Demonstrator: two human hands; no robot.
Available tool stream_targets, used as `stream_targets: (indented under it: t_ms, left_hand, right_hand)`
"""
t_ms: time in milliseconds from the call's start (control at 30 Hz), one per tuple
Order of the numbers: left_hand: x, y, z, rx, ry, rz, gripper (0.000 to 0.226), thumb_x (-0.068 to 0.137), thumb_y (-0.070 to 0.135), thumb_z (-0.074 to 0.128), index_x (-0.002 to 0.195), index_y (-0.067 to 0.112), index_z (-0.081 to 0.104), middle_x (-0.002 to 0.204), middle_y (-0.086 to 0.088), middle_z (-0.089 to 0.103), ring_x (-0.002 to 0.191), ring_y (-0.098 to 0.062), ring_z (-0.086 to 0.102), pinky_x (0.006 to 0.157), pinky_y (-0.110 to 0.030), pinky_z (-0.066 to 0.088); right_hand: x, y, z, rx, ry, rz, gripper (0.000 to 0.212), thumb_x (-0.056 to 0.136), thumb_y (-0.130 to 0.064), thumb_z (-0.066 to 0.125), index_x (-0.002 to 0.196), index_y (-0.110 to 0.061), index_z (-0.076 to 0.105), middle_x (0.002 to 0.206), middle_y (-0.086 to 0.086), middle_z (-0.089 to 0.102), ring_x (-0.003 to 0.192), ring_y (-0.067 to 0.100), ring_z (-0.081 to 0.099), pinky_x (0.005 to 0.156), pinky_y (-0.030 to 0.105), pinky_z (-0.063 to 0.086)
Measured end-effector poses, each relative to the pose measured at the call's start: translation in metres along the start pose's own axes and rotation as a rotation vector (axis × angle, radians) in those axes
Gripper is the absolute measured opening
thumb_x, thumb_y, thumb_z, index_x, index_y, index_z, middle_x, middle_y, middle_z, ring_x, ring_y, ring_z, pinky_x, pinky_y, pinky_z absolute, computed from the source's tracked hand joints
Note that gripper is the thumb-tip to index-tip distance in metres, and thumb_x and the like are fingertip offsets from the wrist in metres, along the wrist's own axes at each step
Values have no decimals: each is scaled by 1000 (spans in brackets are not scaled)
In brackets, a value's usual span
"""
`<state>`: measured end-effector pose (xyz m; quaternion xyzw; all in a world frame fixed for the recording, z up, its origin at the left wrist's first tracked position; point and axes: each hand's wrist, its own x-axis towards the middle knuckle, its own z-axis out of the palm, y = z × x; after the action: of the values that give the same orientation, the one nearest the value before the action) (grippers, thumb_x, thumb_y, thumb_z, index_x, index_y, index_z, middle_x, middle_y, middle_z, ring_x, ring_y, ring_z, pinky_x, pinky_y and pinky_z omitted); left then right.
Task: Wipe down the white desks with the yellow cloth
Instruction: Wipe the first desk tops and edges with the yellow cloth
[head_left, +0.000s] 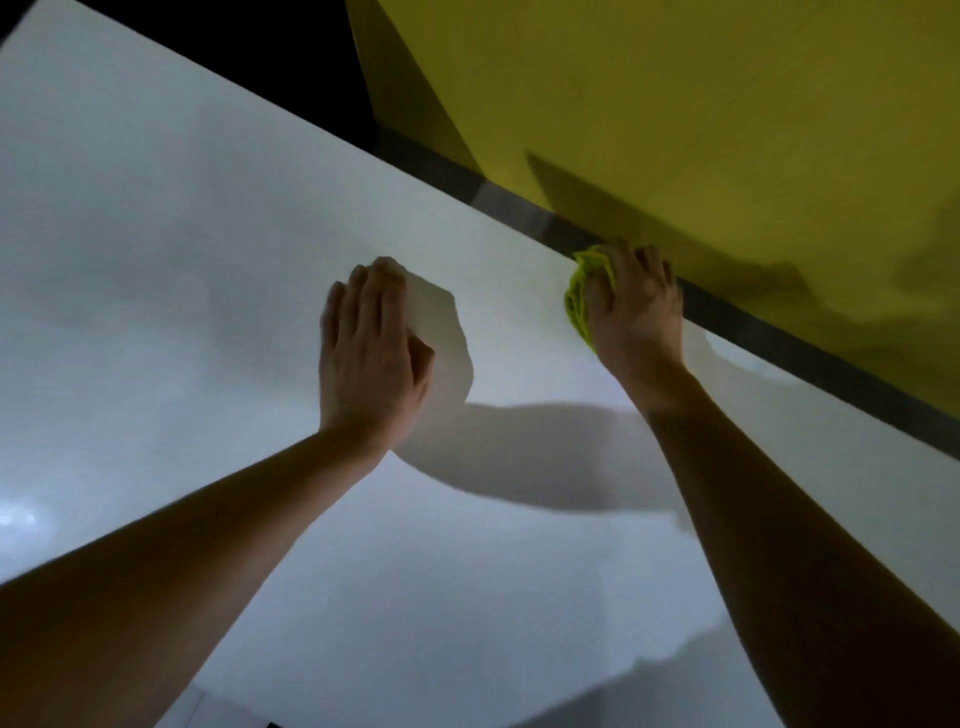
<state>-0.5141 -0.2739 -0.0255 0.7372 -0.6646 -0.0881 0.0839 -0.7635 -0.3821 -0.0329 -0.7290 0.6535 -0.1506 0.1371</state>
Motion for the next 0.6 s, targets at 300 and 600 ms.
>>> stream_targets:
  t_ms: [300,600]
  left_hand:
    - [-50,129,45,-109,-20,99,66,100,31,30,161,4,28,169,-16,25,157,-35,20,129,-51,15]
    - [-46,131,54,-34,20,73,68,98,34,33,160,5,30,168,-16,28,156,-36,24,130,-49,14]
  right_hand:
    - [-37,86,-47,-1,-26,14,36,92,-33,38,114,-16,60,112,12,60,103,34,56,91,44,44]
    - [13,9,-7,-168,-155,-164,42,102,-41,36,133,-14,46,128,16,54,113,33,54,90,42,44]
